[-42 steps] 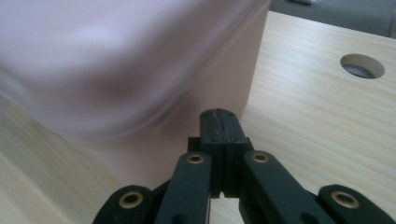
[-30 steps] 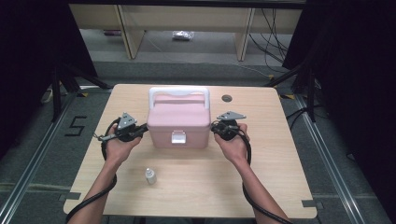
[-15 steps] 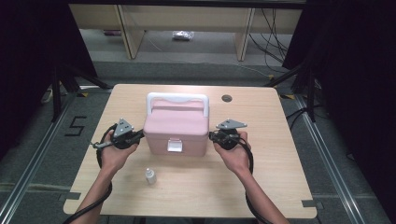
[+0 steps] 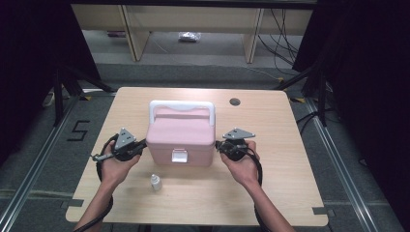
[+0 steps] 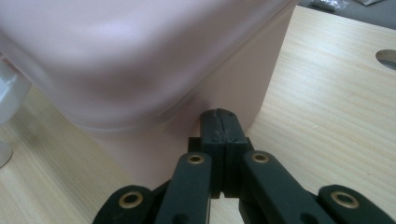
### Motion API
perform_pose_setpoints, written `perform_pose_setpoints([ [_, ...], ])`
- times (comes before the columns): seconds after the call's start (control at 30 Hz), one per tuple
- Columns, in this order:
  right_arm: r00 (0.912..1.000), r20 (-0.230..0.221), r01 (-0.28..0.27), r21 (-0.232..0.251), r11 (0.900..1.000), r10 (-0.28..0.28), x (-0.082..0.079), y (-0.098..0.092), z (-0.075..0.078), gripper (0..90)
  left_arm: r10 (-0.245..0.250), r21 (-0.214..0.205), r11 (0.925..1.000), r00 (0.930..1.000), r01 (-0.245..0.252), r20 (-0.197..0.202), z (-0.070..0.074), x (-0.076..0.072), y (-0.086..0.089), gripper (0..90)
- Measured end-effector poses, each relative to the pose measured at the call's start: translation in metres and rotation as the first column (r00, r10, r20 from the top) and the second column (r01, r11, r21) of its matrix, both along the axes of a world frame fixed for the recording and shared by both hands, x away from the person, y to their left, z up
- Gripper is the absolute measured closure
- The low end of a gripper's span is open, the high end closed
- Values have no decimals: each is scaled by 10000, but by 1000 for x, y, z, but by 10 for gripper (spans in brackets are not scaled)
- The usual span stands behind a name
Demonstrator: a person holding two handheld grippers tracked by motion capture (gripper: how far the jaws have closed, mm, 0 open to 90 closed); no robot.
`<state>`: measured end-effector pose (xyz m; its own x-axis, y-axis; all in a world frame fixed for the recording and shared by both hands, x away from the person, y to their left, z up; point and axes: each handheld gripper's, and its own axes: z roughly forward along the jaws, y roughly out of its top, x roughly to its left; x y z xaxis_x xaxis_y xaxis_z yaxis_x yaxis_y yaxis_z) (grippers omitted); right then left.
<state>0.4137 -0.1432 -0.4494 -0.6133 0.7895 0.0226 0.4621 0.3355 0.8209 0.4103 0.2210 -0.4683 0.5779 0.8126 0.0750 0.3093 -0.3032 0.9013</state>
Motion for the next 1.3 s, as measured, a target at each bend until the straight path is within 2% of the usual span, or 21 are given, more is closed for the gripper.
perform_pose_setpoints([
  [0.03, 10000, 61, 36, 56, 10000, -36, 0, 0, 0, 900, -12, 40, 10000, 10000, 12, 15, 0, 0, 0, 900],
  [0.1, 9994, -318, 129, 184, 9997, -123, -2, 2, 1, 900, 21, -84, 10000, 10000, -21, -37, 0, 1, 1, 900],
  [0.2, 9997, -225, 138, 116, 9998, -136, -1, 2, 0, 900, 74, -134, 9999, 9999, -75, -81, 1, 2, 1, 900],
  [0.27, 9998, -217, 13, 126, 9999, -11, 1, 2, -1, 900, 351, -464, 9983, 9992, -360, -191, 2, 1, 1, 896],
  [0.3, 9998, -193, 63, 84, 9999, -61, 1, 1, -1, 900, 481, -291, 9984, 9987, -485, -138, 4, 1, 2, 884],
  [0.37, 9994, -103, 333, -51, 9994, -333, -1, -4, 0, 879, 640, -361, 9973, 9979, -643, -91, 7, 0, 5, 833],
  [0.43, 9981, -131, 605, 117, 9981, -603, -2, -12, 2, 847, 995, -429, 9940, 9949, -1002, -186, 10, -2, 10, 783],
  [0.47, 9978, 141, 652, -101, 9978, -651, -3, -17, 5, 837, 1209, -495, 9913, 9924, -1219, -229, 12, -4, 13, 763],
  [0.5, 9974, 173, 705, -196, 9973, -702, -5, -23, 8, 823, 1354, -637, 9886, 9905, -1367, -247, 14, -5, 17, 735],
  [0.53, 9973, 138, 721, -33, 9974, -720, -6, -27, 9, 804, 1437, -733, 9867, 9893, -1453, -258, 15, -7, 20, 707],
  [0.67, 9944, -6, 1054, 154, 9943, -1054, -15, -48, 14, 746, 1911, -1468, 9705, 9815, -1910, -137, 26, -13, 30, 584],
  [0.7, 9944, 170, 1041, 134, 9945, -1043, -16, -53, 15, 734, 1937, -1601, 9681, 9810, -1928, -103, 29, -15, 31, 557],
  [0.77, 9926, 52, 1213, 349, 9920, -1215, -20, -60, 15, 718, 1903, -1871, 9643, 9817, -1874, -26, 34, -16, 31, 512],
  [0.8, 9931, 135, 1160, 257, 9929, -1164, -20, -63, 16, 713, 1895, -2034, 9614, 9819, -1854, 4, 37, -16, 30, 497],
  [0.9, 9900, -4, 1410, 380, 9893, -1411, -26, -71, 16, 705, 1872, -2661, 9469, 9823, -1803, 5, 47, -16, 27, 461],
  [0.93, 9908, 131, 1342, 426, 9900, -1348, -27, -71, 15, 703, 1838, -2798, 9439, 9830, -1757, 27, 50, -15, 25, 456],
  [1.07, 9885, -49, 1512, 537, 9870, -1512, -33, -73, 15, 697, 1669, -2935, 9436, 9858, -1535, 210, 60, -13, 19, 454],
  [1.1, 9909, 147, 1330, 360, 9905, -1336, -33, -75, 15, 695, 1625, -2953, 9437, 9865, -1493, 205, 61, -12, 18, 454],
  [1.17, 9918, -56, 1280, 603, 9899, -1279, -33, -74, 15, 691, 1572, -3017, 9423, 9874, -1455, 150, 64, -10, 16, 454],
  [1.2, 9904, 225, 1355, 458, 9897, -1366, -34, -75, 15, 690, 1515, -3054, 9419, 9883, -1397, 153, 64, -8, 15, 454],
  [1.3, 9909, 208, 1309, 776, 9883, -1329, -35, -71, 16, 686, 1424, -3148, 9401, 9897, -1310, 135, 68, -5, 12, 455],
])
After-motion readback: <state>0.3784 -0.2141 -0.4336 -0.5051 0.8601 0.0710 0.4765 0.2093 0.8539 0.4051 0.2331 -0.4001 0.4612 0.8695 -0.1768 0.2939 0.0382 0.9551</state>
